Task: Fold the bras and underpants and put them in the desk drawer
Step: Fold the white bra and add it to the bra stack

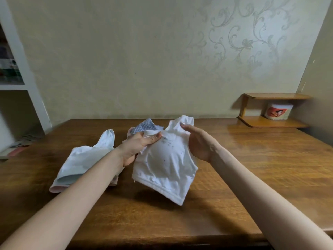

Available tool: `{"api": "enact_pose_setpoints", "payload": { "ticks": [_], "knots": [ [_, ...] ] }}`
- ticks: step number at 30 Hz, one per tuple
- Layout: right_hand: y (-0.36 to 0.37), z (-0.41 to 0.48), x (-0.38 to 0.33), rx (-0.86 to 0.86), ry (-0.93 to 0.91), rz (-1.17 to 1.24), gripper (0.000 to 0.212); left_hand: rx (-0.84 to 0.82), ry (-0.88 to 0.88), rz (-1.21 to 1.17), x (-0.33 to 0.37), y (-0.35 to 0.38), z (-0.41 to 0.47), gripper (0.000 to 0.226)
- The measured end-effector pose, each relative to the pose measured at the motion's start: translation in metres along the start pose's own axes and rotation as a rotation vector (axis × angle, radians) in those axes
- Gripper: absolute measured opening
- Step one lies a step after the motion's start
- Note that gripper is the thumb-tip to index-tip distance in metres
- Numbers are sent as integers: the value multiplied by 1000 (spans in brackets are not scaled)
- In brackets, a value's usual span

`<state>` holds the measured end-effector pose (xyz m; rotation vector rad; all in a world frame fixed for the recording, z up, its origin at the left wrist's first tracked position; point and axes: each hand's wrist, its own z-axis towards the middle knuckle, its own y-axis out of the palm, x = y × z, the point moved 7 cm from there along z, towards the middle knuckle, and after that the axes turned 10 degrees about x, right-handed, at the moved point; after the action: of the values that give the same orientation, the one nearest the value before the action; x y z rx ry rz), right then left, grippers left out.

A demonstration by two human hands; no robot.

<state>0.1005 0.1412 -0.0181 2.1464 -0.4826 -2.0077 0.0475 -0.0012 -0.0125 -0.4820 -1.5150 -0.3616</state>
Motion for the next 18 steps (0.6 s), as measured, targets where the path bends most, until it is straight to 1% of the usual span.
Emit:
{"api": "enact_pose_setpoints", "payload": {
  "ticks": [2,3,5,6,8,9,10,12,13,14,16,18],
  "knots": [
    [6,19,-8,107,-43,56,39,47,14,61,8,-14,-3,33],
    [11,29,-14,136,-77,61,33,63,14,68,12,-23,-5,33],
    [28,51,-21,122,-116,64,22,100,-12,64,16,-47,-13,32],
    [39,62,-22,108,-124,57,24,116,-33,64,16,-60,-17,34],
    [56,81,-21,165,-123,13,38,140,-72,47,15,-89,-24,40],
    [64,91,-21,216,-132,-1,41,153,-90,23,15,-103,-27,42],
    [73,102,-22,253,-158,-17,34,176,-101,-11,15,-117,-27,43],
    [94,122,-32,287,-212,-68,14,282,-95,-80,17,-144,-25,40],
    [107,133,-38,273,-226,-81,10,368,-85,-109,18,-157,-23,38],
    [120,146,-42,243,-218,-70,10,450,-74,-138,17,-170,-21,34],
    [138,171,-41,199,-168,-23,15,544,-79,-187,12,-183,-17,24],
    [151,198,-27,222,-99,-57,16,610,-118,-204,1,-194,-15,23]
  ]
}}
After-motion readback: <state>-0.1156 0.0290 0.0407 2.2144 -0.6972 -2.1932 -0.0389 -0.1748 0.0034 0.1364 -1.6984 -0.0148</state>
